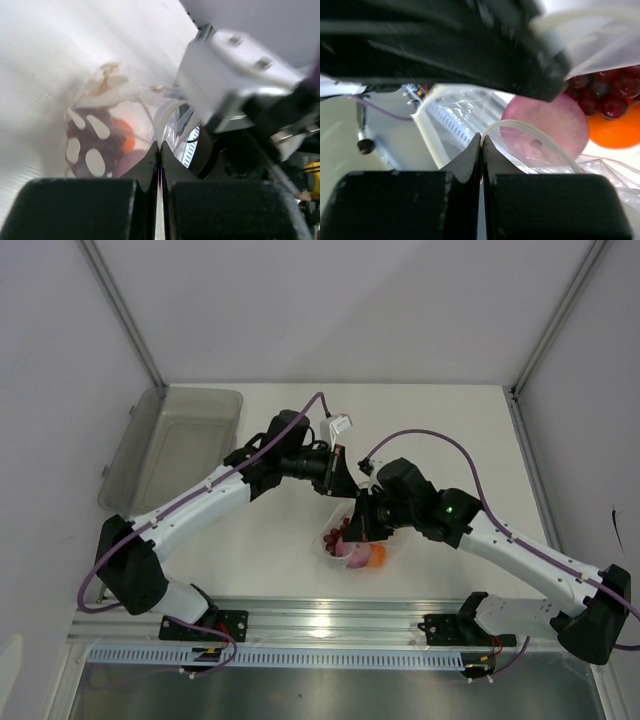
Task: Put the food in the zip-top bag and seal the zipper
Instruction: Adjust the zipper food storage bag at the center of the board.
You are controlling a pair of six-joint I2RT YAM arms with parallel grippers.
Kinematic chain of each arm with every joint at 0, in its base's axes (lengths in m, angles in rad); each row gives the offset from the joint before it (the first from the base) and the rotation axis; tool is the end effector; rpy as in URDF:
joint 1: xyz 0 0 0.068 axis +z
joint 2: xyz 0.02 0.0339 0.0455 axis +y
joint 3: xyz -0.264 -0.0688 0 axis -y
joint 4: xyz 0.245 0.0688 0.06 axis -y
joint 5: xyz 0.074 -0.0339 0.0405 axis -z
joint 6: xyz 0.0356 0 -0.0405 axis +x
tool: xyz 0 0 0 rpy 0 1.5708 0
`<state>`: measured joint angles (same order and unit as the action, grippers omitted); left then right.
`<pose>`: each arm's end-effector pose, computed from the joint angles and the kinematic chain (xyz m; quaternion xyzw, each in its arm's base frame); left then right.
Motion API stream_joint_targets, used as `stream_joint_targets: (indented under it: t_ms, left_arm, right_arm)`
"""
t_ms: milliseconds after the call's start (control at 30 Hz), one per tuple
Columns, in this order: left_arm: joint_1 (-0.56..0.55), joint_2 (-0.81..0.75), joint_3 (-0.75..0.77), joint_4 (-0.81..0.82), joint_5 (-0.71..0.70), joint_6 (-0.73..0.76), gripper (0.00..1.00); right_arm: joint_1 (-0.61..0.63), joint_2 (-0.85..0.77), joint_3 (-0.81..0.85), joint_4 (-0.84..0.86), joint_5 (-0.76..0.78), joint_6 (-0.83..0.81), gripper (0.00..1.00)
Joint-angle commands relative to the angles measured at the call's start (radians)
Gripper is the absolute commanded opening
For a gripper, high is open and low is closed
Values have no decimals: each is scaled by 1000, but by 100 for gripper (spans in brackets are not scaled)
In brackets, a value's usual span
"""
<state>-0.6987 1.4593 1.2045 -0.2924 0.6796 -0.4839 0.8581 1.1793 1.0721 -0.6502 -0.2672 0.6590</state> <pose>0.2380 -0.2292 0.3193 0.2504 0.7998 -0.4986 0.2214 0.1550 0.1938 0.3165 -0.1429 0.9005 0.3585 0.2004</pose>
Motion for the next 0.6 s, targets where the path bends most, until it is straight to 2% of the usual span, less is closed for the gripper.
stream_joint_targets:
  t_ms: [0,100,367,400,467,500,533,567]
  left_arm:
    - [5,22,105,-108,97,126,1]
    - [7,47,124,-155,100,145,1]
    - [5,76,101,-148,140,145,2]
    - [5,72,98,-146,141,157,12]
    - [5,53,78,-134,130,165,19]
    - [7,46,61,-128,124,175,29]
    - [7,35,44,-122,117,180,35]
    - [7,14,20,-101,118,182,46]
  right_arm:
    - [29,-52,-29,60,2,71,0]
    - [21,-49,-44,60,48,76,0]
    - [-11,-58,-61,87,85,114,0]
    - [-19,-79,-81,93,85,126,0]
    - [-50,-104,-103,116,77,160,0]
    - [-59,-125,-119,121,80,169,0]
    - [-71,-135,-126,121,88,181,0]
    - [-77,-141,-132,123,89,186,0]
